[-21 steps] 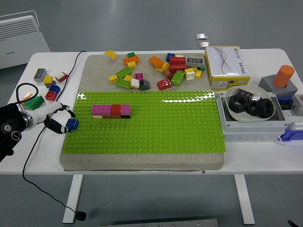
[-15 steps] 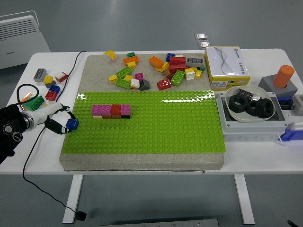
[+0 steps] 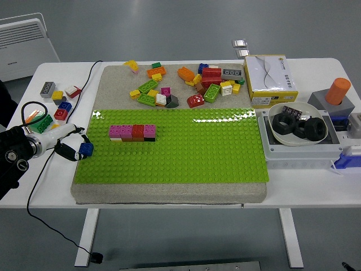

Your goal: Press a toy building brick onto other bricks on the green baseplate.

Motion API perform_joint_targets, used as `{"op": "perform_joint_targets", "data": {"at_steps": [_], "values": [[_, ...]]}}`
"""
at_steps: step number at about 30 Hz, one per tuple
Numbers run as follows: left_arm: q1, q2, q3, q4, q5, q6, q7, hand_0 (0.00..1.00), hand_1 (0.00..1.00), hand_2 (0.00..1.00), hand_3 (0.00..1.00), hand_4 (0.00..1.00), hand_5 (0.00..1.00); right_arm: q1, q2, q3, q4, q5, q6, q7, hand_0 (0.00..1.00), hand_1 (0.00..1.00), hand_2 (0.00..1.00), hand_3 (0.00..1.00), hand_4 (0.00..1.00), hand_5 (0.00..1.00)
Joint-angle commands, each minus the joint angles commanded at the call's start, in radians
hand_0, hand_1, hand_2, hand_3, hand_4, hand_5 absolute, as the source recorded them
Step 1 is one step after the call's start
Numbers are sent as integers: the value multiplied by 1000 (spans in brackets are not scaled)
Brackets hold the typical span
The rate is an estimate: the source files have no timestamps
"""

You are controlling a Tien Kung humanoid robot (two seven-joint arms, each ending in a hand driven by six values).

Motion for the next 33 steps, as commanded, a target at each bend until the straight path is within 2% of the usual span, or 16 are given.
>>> {"op": "perform_joint_targets", "data": {"at_steps": [4,5,11,18,25,28,29,33], "values": [[3,0,-10,-5,-21,5,-16,998,998,987,512,780,2,0,-1,2,0,-2,0,0,521,628,747,814,885,998],[4,-1,-14,-6,-26,7,-21,986,984,961,496,922,2,-1,-1,3,0,-3,0,0,521,627,746,814,886,998],[17,-6,-38,-20,-34,15,-34,978,976,947,494,924,2,-1,-2,4,0,-5,0,1,521,628,745,812,886,998],[21,-4,-69,-72,-36,13,-38,969,974,939,494,939,2,-2,-6,3,0,-2,0,1,521,628,742,813,886,998],[11,-30,-79,-82,-32,8,-38,971,974,944,493,941,2,-2,-5,2,0,-4,-1,0,521,626,743,812,886,998],[14,-34,-90,-89,-22,3,-35,971,974,944,493,941,2,-3,-5,0,0,-2,-1,0,521,626,743,812,886,998],[15,-34,-94,-92,-19,1,-34,974,981,959,510,741,2,-3,-5,-1,0,-1,-1,0,521,626,744,812,886,998],[15,-30,-99,-103,-3,-20,-22,974,981,959,510,741,2,-3,-6,-3,0,1,-2,0,521,626,744,812,886,998]]}}
